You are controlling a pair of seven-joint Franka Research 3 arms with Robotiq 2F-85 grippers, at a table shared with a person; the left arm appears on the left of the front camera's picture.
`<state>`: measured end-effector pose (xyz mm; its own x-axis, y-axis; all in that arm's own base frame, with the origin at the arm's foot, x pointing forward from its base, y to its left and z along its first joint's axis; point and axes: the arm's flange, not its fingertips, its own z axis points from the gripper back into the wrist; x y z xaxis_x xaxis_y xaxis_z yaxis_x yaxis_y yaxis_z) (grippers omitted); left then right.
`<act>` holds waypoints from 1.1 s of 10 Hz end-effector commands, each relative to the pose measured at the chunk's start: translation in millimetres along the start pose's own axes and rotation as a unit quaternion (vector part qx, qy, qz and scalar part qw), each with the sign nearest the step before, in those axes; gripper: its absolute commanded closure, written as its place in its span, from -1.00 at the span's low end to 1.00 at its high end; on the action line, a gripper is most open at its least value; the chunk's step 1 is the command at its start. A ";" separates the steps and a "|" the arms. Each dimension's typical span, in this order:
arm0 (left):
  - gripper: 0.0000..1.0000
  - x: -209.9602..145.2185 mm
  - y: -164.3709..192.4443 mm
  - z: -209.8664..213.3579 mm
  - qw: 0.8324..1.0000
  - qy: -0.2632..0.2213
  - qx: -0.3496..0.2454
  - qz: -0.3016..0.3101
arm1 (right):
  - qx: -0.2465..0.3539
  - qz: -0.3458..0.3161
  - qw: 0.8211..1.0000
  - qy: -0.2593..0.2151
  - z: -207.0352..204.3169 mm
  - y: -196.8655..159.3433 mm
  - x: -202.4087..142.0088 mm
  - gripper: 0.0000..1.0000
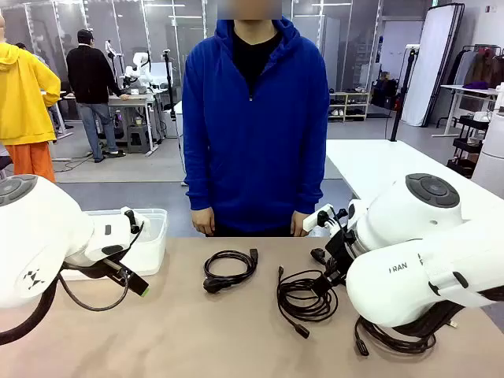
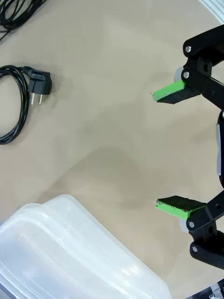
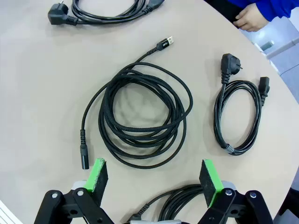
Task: Organize and store the cables.
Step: Place the Power Cable into the Organizing box.
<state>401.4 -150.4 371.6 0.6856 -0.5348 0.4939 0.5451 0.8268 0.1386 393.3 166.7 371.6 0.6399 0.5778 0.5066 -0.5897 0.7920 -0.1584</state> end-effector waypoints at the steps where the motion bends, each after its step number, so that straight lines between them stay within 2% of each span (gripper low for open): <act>1: -1.00 0.1 -0.2 0.0 1.000 0.000 0.000 0.000 | 0.000 0.000 1.000 0.000 0.0 0.0 0.0 -1.00; 11: -1.00 0.1 -0.2 0.0 1.000 0.000 0.000 0.000 | 0.000 0.000 1.000 0.000 0.0 0.0 0.0 -1.00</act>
<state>400.9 -151.7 371.6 0.6838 -0.5375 0.4935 0.5475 0.8250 0.1400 393.3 166.7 371.6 0.6388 0.5795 0.5061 -0.5907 0.7909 -0.1599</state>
